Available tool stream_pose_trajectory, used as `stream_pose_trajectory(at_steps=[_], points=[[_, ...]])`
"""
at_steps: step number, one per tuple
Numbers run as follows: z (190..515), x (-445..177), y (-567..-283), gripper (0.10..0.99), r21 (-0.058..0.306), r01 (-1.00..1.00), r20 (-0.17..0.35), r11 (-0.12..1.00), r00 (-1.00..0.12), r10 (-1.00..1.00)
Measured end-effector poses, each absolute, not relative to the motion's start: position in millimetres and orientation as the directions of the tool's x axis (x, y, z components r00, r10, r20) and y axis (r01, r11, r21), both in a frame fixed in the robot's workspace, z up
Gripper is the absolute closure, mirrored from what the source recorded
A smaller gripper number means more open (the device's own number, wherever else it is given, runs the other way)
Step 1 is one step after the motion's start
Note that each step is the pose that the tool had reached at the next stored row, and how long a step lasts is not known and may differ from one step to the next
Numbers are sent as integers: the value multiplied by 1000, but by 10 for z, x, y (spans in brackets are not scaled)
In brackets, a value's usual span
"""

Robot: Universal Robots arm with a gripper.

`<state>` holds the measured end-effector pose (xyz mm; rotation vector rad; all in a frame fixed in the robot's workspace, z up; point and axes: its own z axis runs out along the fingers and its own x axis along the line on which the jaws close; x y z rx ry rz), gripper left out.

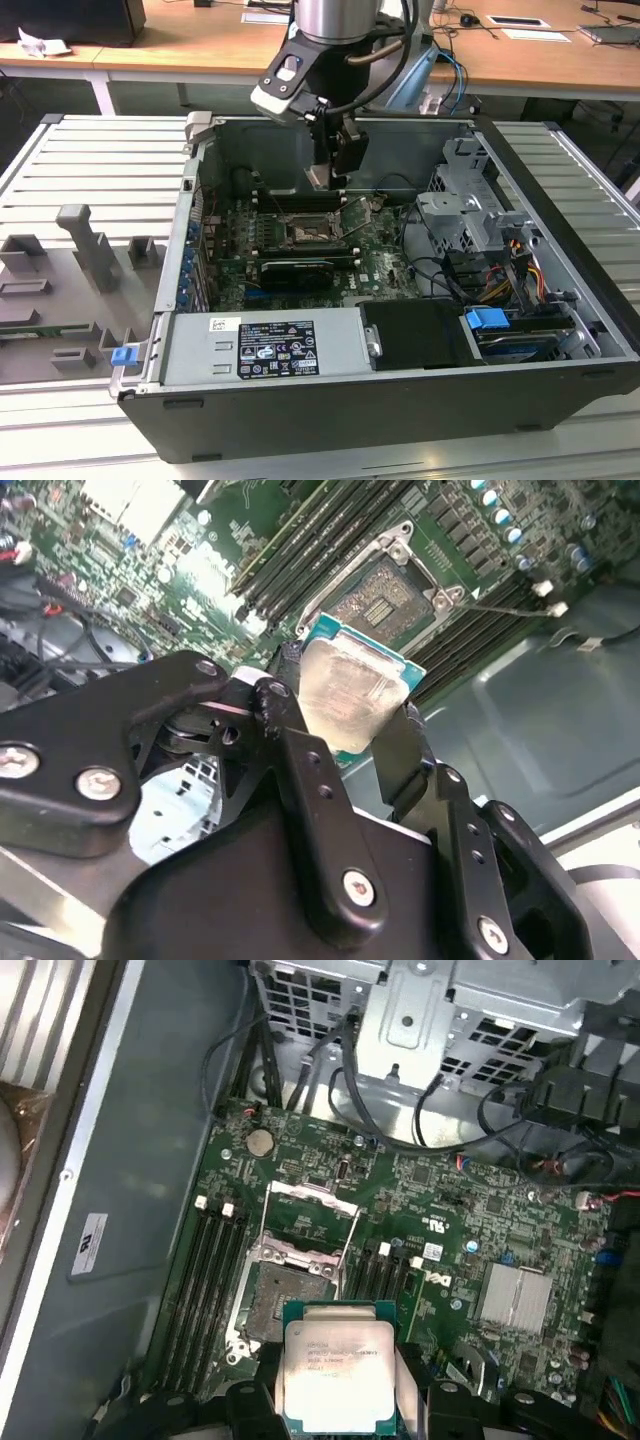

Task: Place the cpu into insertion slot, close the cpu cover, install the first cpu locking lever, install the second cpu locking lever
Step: 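Place the cpu into insertion slot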

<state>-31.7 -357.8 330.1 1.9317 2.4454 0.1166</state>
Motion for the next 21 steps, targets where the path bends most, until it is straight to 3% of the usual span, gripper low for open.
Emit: stream_pose_trajectory(at_steps=[3,8,21], points=[[3241,-324,-3577,557,73,976,28,203,-206,978],[3067,-325,-3573,557,73,996,28,43,-45,999],[2761,-427,-3504,557,72,997,28,5,-7,1000]])
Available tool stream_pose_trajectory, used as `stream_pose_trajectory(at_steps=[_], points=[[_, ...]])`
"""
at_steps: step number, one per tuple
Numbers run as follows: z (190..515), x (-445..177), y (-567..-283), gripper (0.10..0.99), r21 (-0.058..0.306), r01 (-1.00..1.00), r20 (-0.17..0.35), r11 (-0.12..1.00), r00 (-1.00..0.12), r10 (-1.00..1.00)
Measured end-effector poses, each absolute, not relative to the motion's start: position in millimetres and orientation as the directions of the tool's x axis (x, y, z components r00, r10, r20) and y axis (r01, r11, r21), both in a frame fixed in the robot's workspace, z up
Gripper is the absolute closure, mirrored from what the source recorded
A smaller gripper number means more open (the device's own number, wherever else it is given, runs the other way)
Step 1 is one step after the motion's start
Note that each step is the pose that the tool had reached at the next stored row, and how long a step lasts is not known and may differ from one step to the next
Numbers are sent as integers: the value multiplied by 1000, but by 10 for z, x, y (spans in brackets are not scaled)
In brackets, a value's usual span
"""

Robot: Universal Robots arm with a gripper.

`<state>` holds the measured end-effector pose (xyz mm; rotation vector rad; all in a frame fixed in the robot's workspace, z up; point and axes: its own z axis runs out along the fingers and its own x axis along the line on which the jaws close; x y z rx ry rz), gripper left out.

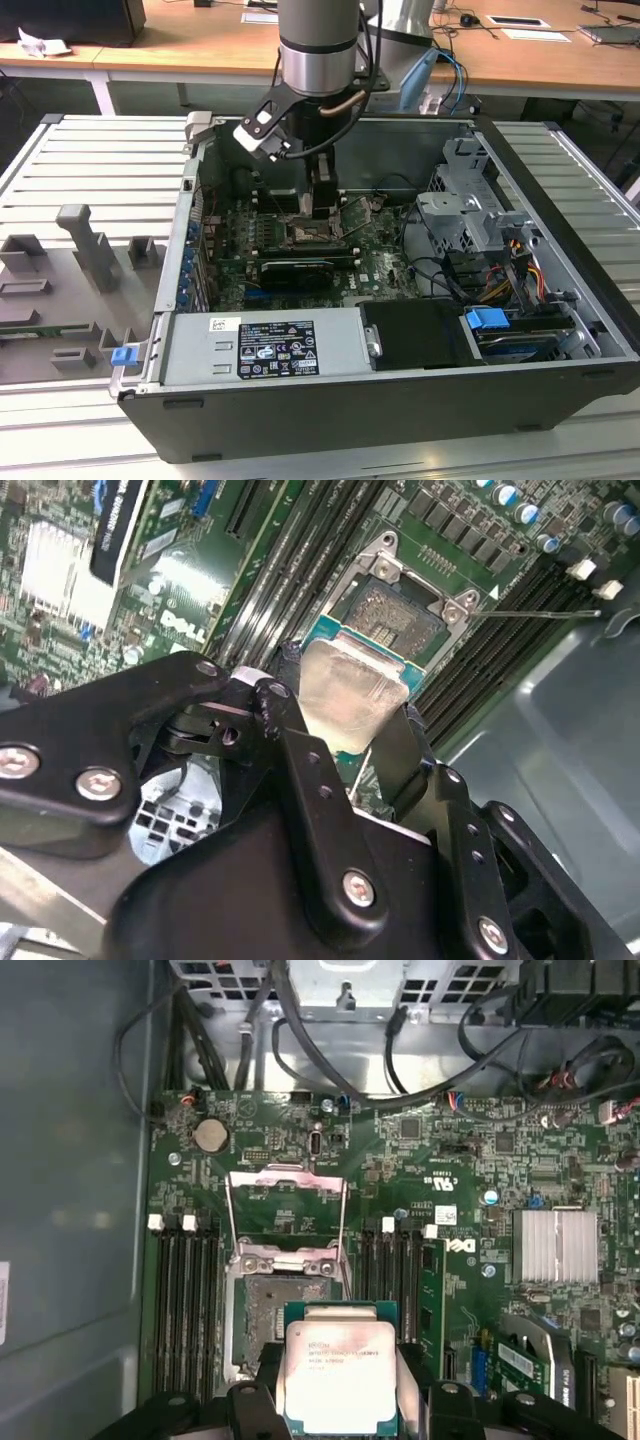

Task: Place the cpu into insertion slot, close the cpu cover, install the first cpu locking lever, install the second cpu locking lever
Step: 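Place the cpu into insertion slot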

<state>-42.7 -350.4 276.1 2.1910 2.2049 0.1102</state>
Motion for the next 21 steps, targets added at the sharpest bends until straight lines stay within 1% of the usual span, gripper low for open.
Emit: stream_pose_trajectory(at_steps=[6,15,21], points=[[2625,-430,-3468,557,70,998,28,3,-5,1000],[2420,-439,-3328,557,69,998,28,4,-6,1000],[2222,-472,-3273,557,69,998,28,4,-6,1000]])
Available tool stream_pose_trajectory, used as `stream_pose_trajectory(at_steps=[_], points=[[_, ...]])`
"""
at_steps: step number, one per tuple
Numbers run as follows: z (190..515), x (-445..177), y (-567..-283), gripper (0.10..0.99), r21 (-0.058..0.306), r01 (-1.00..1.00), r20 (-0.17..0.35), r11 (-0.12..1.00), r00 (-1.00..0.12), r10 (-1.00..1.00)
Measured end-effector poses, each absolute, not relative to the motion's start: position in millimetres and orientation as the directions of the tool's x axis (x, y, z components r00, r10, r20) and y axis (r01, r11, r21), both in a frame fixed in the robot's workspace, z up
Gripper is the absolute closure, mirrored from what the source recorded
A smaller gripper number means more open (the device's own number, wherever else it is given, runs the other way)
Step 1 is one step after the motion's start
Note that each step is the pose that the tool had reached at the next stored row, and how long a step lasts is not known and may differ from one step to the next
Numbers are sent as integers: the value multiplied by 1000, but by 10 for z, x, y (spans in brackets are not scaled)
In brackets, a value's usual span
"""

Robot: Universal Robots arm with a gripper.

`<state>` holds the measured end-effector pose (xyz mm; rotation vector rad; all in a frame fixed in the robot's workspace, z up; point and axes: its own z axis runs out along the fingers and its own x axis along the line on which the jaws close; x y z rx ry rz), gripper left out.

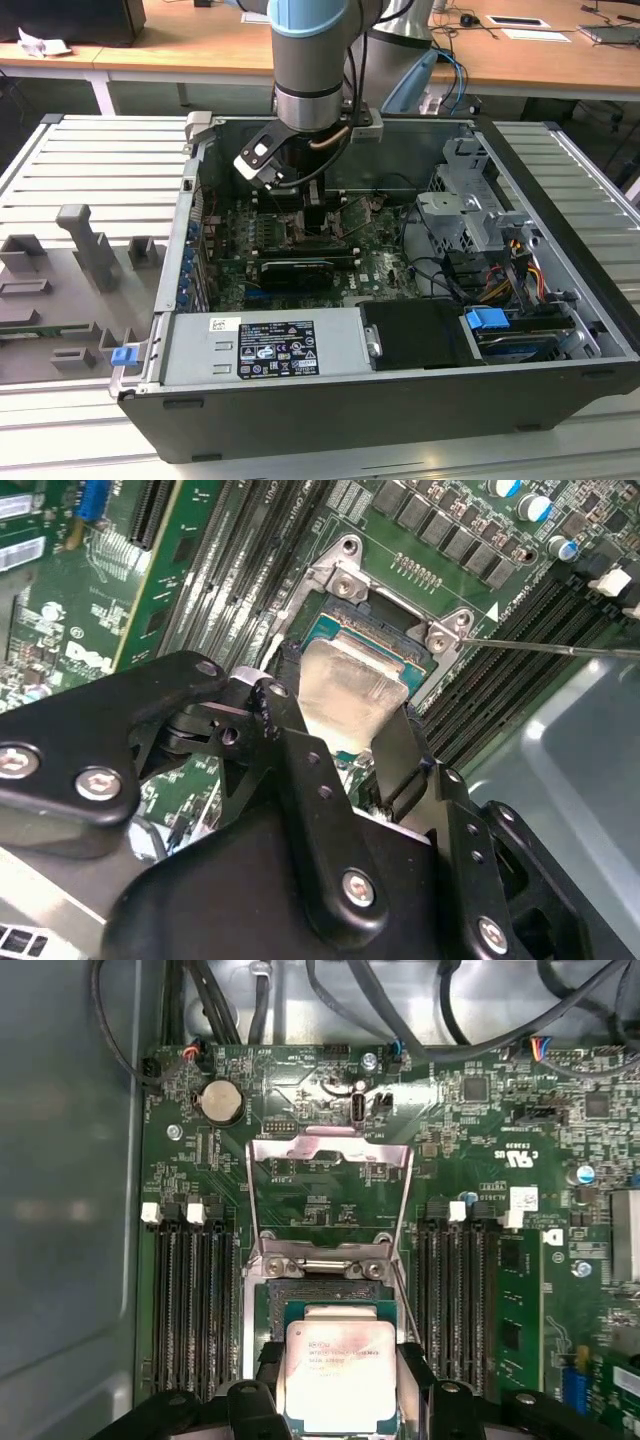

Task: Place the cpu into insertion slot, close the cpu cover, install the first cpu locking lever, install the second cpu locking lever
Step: 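Place the cpu into insertion slot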

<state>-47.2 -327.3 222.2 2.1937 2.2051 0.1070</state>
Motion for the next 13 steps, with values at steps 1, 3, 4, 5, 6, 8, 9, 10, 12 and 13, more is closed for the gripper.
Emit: stream_pose_trajectory(at_steps=[1,3,4,5,6,8,9,10,12,13], points=[[2209,-472,-3266,557,69,998,28,4,-6,1000],[2190,-472,-3247,557,69,998,28,4,-6,1000],[2169,-471,-3236,557,69,998,28,4,-6,1000],[2158,-470,-3234,557,69,998,28,4,-6,1000],[2147,-469,-3232,557,69,998,28,4,-6,1000],[2116,-454,-3230,557,68,998,28,4,-6,1000],[2110,-449,-3230,557,68,998,28,4,-6,1000],[2102,-448,-3229,557,67,998,28,4,-6,1000],[2067,-447,-3225,557,67,998,28,4,-6,1000],[2056,-448,-3222,557,67,998,28,4,-6,1000]])
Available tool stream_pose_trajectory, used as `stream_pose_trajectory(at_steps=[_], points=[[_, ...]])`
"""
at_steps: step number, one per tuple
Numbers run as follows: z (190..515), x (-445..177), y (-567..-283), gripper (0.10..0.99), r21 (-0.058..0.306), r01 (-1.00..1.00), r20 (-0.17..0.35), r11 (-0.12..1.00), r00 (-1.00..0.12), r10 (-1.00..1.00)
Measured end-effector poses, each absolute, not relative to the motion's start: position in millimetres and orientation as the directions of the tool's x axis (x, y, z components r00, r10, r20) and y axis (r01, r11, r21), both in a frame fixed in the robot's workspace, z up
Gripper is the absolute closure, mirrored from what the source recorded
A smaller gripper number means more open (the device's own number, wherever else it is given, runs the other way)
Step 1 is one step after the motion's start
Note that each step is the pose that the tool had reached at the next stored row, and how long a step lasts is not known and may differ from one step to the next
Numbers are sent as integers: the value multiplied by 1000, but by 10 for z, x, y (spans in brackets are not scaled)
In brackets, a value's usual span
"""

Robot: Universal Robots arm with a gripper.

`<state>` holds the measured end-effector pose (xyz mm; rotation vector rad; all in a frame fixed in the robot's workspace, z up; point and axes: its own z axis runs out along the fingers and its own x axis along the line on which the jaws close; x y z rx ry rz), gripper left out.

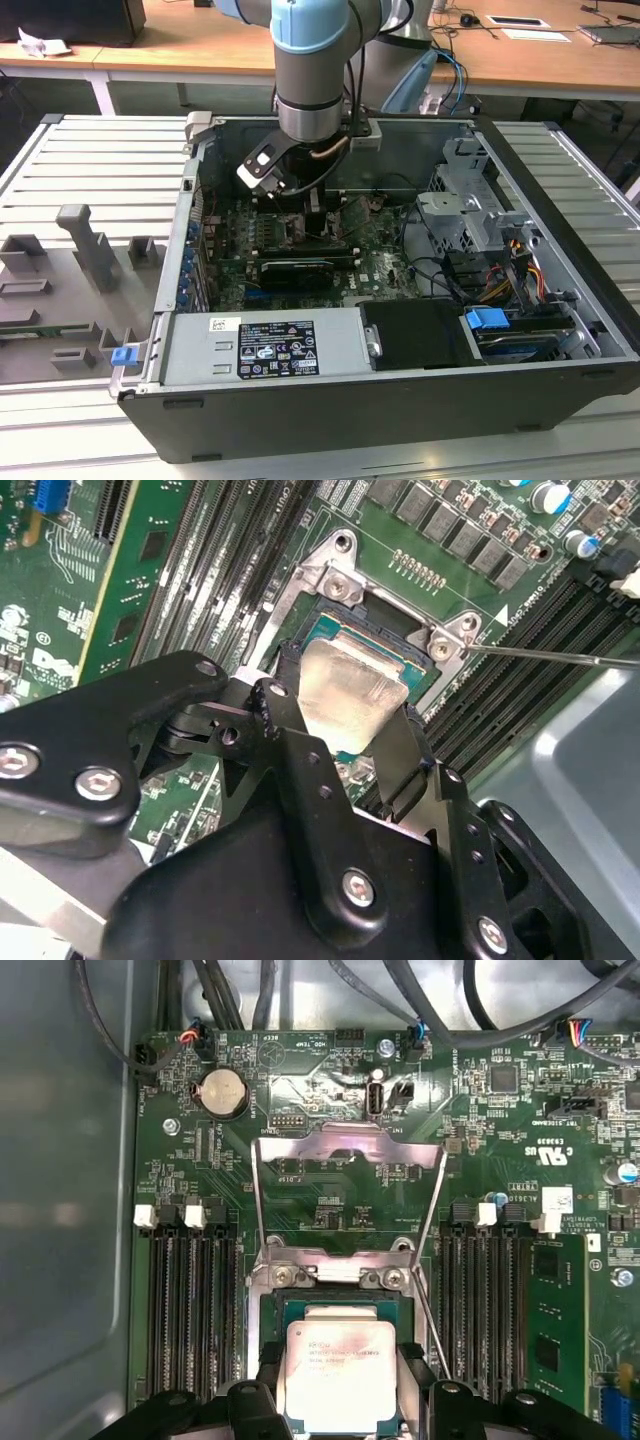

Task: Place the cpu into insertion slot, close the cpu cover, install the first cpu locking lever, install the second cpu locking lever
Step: 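Place the cpu into insertion slot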

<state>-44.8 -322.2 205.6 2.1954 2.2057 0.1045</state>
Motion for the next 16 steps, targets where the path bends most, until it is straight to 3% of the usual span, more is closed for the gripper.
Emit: stream_pose_trajectory(at_steps=[12,14,15,16], points=[[2007,-447,-3198,557,67,998,27,1,-3,1000],[2005,-446,-3197,545,67,998,28,1,-3,1000],[2005,-446,-3197,478,67,998,28,1,-3,1000],[2005,-447,-3198,478,67,998,28,1,-3,1000]])
